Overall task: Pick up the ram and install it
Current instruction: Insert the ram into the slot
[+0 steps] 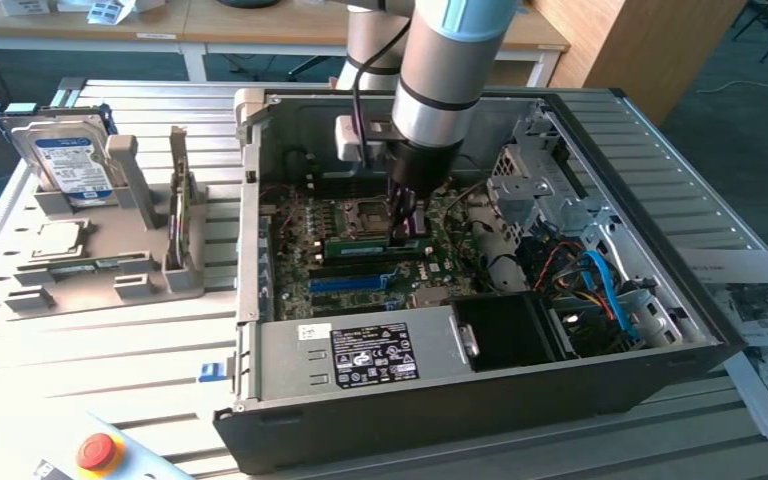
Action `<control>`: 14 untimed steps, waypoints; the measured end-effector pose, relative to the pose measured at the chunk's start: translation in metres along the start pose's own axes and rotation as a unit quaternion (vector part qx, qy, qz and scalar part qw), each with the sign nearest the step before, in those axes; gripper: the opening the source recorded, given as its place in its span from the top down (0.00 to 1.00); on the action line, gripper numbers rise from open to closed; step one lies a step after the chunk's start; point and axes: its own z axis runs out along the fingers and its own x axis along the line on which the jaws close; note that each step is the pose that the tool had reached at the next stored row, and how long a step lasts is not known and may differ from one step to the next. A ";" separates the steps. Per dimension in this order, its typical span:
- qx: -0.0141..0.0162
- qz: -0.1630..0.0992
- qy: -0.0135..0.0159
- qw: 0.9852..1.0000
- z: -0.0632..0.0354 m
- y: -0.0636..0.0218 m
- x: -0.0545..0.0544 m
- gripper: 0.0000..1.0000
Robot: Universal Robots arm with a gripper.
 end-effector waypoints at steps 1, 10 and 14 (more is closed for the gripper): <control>0.000 0.000 0.000 1.000 0.0002 0.0000 0.000 0.88; 0.000 0.000 0.000 1.000 0.0007 0.0000 0.000 0.88; 0.000 0.000 0.000 1.000 0.0015 -0.0001 0.000 0.88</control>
